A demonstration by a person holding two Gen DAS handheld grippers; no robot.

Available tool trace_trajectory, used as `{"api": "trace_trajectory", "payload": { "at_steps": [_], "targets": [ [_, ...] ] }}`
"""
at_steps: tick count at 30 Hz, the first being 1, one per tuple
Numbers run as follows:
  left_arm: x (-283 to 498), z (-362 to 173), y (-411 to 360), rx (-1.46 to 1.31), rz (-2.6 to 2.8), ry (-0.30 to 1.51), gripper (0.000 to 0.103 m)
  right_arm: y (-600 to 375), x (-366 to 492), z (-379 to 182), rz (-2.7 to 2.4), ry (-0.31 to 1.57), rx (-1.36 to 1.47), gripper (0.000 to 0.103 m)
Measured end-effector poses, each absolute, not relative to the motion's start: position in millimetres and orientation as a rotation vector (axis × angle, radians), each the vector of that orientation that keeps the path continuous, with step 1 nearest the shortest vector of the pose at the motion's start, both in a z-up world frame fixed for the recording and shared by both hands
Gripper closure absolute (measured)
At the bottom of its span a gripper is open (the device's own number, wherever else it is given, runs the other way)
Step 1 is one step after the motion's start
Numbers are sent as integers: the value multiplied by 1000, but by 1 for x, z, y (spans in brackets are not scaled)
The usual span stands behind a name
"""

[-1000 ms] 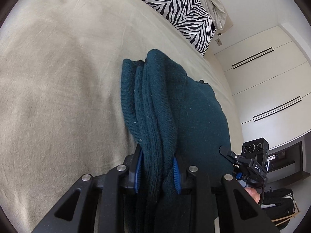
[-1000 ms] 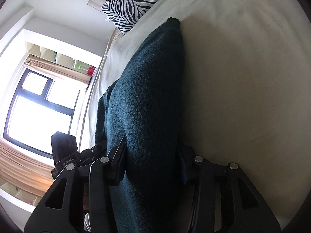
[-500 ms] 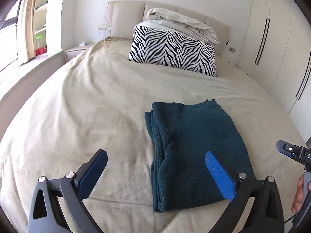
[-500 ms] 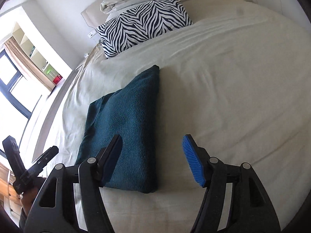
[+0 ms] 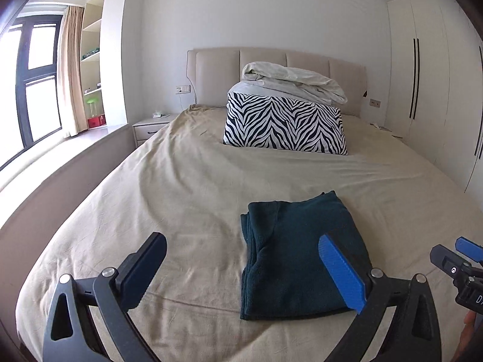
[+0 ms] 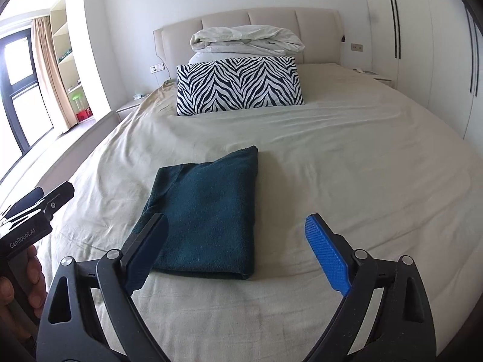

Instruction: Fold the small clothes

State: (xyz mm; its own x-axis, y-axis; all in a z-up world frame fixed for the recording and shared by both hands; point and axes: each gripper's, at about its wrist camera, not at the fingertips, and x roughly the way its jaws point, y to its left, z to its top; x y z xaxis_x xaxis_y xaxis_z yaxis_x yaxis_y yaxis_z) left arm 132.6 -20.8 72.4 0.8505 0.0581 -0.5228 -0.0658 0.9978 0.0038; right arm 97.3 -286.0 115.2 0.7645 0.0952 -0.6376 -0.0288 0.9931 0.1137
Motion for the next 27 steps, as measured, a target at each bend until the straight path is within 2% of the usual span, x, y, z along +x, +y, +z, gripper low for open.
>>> {"api": "trace_trajectory", "payload": {
  "at_steps": [11, 27],
  "targets": [
    [128, 30, -26, -8, 121, 699, 0, -275, 83, 94, 58, 752, 102, 10],
    [131, 18, -31, -2, 116, 712, 0, -279, 86, 85, 42, 778, 59, 10]
  ]
}}
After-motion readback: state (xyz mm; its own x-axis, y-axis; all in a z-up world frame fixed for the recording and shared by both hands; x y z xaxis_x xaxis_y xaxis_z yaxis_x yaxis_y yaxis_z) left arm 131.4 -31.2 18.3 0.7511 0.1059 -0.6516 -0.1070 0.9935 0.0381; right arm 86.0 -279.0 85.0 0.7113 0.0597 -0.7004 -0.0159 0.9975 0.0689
